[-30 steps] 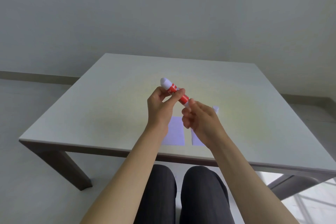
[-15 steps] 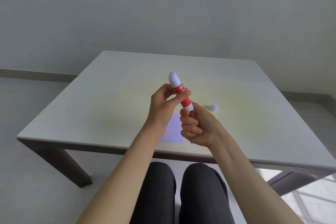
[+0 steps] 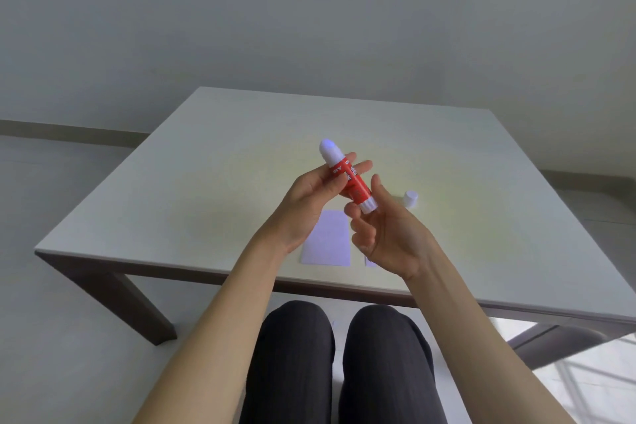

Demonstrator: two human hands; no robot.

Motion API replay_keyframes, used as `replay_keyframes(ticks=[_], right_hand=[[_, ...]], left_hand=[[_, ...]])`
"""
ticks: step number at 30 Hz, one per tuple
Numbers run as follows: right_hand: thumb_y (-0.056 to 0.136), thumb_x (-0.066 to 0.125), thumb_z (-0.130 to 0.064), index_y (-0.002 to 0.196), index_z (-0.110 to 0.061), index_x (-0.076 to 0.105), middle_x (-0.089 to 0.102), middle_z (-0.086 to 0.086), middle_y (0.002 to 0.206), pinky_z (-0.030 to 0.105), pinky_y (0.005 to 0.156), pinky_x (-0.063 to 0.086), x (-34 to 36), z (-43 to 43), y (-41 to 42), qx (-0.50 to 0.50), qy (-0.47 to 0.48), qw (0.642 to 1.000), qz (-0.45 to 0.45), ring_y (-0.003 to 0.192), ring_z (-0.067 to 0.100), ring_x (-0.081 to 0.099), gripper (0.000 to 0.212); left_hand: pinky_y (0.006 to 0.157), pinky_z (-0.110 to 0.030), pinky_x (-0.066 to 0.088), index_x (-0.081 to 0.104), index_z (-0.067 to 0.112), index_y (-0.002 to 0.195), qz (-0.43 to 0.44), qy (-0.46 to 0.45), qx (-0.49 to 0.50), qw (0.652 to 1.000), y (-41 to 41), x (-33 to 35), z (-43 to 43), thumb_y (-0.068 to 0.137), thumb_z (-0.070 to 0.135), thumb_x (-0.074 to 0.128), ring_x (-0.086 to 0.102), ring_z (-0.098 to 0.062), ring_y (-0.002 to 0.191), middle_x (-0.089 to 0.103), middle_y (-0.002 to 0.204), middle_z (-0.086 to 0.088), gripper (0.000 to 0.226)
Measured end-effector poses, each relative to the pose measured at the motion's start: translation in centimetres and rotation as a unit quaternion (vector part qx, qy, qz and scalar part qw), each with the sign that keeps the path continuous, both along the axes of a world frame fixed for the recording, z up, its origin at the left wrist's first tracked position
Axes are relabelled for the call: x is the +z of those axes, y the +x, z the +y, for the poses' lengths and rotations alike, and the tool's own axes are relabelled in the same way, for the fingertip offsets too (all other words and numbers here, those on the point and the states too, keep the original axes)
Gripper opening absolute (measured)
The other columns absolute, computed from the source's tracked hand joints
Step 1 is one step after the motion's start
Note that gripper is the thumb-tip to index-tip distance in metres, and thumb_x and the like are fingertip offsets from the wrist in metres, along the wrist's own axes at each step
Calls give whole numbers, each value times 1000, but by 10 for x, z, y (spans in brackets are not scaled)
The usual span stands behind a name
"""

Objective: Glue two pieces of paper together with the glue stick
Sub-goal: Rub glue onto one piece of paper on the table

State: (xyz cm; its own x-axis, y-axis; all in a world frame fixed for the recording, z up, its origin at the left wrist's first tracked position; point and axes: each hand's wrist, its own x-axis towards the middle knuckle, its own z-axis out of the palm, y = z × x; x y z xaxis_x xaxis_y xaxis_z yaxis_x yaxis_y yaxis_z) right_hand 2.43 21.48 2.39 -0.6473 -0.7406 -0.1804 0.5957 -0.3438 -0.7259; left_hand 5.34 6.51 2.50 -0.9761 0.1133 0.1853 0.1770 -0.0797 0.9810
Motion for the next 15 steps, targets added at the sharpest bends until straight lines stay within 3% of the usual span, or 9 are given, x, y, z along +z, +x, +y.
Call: replay_keyframes(ticks=[2, 4, 7, 10, 13, 15], right_hand=[[88, 52, -38, 94, -14, 72, 61, -2, 61, 16, 41, 44, -1, 2, -5, -53, 18, 998, 9, 40, 6, 49, 32], [87, 58, -28, 97, -12, 64, 62, -1, 64, 18, 43, 46, -4, 12, -15, -135, 64, 988, 31, 44, 10, 52, 20], [88, 57, -22, 95, -13, 64, 61, 1, 68, 21, 48, 48, -11, 32, -28, -190, 117, 973, 50, 51, 14, 57, 13], [88, 55, -21, 99, -10, 58, 64, 6, 73, 22, 47, 48, -24, 39, -31, -197, 148, 969, 22, 53, 17, 59, 16], [88, 55, -19, 94, -12, 66, 65, 10, 79, 23, 49, 47, -35, 33, -26, -172, 226, 954, 99, 54, 19, 58, 14], [88, 53, -10, 99, -13, 67, 66, 11, 78, 24, 51, 46, -39, 23, -21, -176, 291, 925, 169, 51, 19, 57, 19]], left_hand=[[112, -19, 27, 42, 40, 135, -9, -48, 18, 999, 2, -6, -13, 92, 34, 49, 36, 8, 133, 43, 145, 19, 43], [121, -37, 7, 31, 48, 138, -28, -185, 49, 981, 7, -18, -36, 94, 32, 50, 15, 9, 141, 29, 152, 23, 50], [115, -51, -17, 32, 38, 143, -71, -425, 38, 901, 14, -42, -72, 96, 32, 47, 2, 1, 146, 27, 152, 22, 49], [113, -51, -21, 24, 36, 146, -80, -517, 6, 852, 12, -55, -81, 94, 40, 47, -3, -5, 147, 19, 155, 23, 57], [113, -52, -21, 17, 34, 149, -54, -579, -12, 814, 3, -62, -75, 90, 50, 48, -8, -6, 147, 10, 156, 24, 69], [113, -52, -21, 16, 33, 150, -49, -601, -20, 798, -2, -66, -72, 86, 55, 51, -9, -6, 147, 9, 157, 23, 76]])
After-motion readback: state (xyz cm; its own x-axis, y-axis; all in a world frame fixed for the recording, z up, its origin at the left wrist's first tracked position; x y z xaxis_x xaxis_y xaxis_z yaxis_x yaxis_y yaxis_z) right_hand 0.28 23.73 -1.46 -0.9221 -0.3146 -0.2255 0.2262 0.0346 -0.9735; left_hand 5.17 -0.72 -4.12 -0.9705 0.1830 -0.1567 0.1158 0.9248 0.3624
